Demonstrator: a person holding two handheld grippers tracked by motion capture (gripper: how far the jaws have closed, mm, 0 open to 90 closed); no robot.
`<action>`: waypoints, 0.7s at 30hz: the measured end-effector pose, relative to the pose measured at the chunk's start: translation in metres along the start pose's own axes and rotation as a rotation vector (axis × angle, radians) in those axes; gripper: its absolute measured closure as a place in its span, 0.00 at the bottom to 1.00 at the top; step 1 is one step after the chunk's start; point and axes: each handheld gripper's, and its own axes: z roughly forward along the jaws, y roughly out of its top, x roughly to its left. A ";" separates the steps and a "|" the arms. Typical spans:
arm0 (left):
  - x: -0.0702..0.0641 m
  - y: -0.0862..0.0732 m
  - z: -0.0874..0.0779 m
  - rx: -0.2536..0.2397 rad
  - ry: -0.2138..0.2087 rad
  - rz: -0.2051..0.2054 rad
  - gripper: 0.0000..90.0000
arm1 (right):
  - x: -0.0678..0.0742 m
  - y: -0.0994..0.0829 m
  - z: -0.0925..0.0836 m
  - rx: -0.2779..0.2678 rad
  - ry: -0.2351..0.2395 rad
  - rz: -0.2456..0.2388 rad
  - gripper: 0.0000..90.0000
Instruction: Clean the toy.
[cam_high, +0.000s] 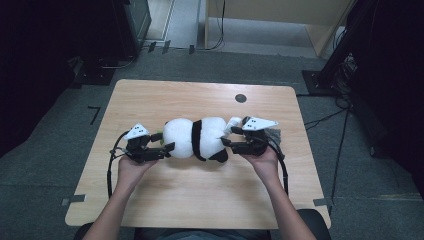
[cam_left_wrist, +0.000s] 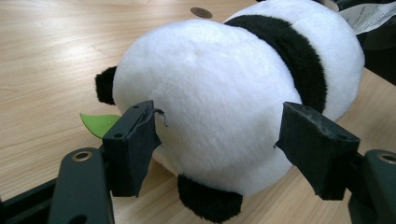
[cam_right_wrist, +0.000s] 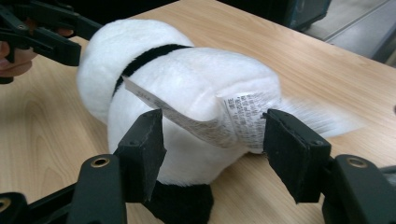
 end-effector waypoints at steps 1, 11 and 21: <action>0.000 0.000 0.001 0.003 0.004 0.002 0.30 | -0.001 0.000 -0.001 0.000 -0.006 -0.004 0.43; 0.004 0.003 0.006 0.019 -0.022 -0.003 0.29 | -0.014 -0.008 -0.017 -0.019 -0.076 0.025 0.44; 0.007 0.001 0.010 0.029 -0.030 -0.002 0.26 | -0.039 -0.024 -0.027 -0.035 -0.146 0.103 0.44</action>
